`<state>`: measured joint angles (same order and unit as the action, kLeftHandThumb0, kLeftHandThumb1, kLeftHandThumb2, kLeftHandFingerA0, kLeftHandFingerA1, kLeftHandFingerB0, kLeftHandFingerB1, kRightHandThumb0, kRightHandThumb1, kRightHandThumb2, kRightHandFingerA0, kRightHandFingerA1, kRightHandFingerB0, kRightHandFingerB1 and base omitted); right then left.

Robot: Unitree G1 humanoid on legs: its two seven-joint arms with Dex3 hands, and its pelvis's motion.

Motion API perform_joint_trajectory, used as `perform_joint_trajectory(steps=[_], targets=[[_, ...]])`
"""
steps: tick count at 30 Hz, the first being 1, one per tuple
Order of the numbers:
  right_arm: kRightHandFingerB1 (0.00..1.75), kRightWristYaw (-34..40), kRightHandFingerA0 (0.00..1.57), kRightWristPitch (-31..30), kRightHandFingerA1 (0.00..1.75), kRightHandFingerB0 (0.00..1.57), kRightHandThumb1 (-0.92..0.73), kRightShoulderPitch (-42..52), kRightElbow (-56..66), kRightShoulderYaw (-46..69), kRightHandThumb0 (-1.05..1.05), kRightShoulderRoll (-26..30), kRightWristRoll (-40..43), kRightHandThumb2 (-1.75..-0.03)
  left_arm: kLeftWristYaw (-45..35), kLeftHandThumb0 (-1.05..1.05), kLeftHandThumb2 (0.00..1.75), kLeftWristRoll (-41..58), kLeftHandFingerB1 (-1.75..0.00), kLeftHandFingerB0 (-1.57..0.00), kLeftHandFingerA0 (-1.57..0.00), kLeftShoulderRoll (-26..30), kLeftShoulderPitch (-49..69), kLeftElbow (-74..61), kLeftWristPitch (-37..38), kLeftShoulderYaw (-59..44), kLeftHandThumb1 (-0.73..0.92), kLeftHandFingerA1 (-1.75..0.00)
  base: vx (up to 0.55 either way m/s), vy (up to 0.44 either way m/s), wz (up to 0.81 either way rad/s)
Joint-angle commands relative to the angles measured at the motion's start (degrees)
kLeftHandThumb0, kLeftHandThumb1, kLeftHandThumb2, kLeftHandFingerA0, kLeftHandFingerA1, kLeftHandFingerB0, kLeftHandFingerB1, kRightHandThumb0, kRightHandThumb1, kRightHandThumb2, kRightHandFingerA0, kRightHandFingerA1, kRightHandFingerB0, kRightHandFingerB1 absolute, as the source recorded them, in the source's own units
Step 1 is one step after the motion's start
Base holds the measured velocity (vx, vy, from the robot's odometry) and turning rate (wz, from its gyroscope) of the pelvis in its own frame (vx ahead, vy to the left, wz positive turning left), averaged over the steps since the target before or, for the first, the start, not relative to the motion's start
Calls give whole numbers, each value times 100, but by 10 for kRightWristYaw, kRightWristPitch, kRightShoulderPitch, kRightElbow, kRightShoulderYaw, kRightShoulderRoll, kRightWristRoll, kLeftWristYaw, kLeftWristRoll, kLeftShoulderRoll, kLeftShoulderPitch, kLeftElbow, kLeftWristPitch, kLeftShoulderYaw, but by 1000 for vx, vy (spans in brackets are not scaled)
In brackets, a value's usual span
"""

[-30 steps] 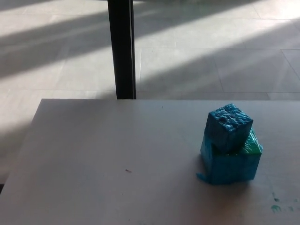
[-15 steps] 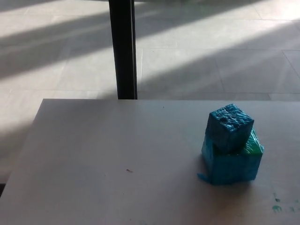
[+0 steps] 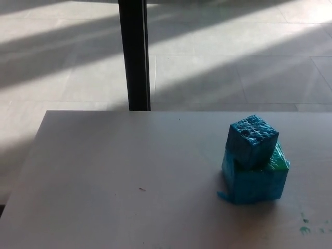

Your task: The robot uses its right hand to pick up the small cube kept on the middle on the desk and place it on the bigger cube kept next to it

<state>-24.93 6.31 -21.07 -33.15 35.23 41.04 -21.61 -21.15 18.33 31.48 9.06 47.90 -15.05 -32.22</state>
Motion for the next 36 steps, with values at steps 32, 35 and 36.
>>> perform_joint_trajectory(steps=[32,35,36], targets=[[82,300,53,-136,112,38,-55,149,-250,302,-46,-197,234,-62,3,-91,71,-10,-37,-28,-31,8,21,12,16,7,92,-48,0,0,0],[76,262,50,-127,104,40,-56,158,-253,261,-42,-211,225,-60,-2,-90,69,-4,-37,-26,-31,11,11,31,18,3,92,-49,0,0,0],[77,260,50,-127,106,41,-54,160,-251,254,-43,-214,229,-60,-1,-90,70,-6,-37,-27,-31,12,11,32,17,5,92,-47,0,0,0]])
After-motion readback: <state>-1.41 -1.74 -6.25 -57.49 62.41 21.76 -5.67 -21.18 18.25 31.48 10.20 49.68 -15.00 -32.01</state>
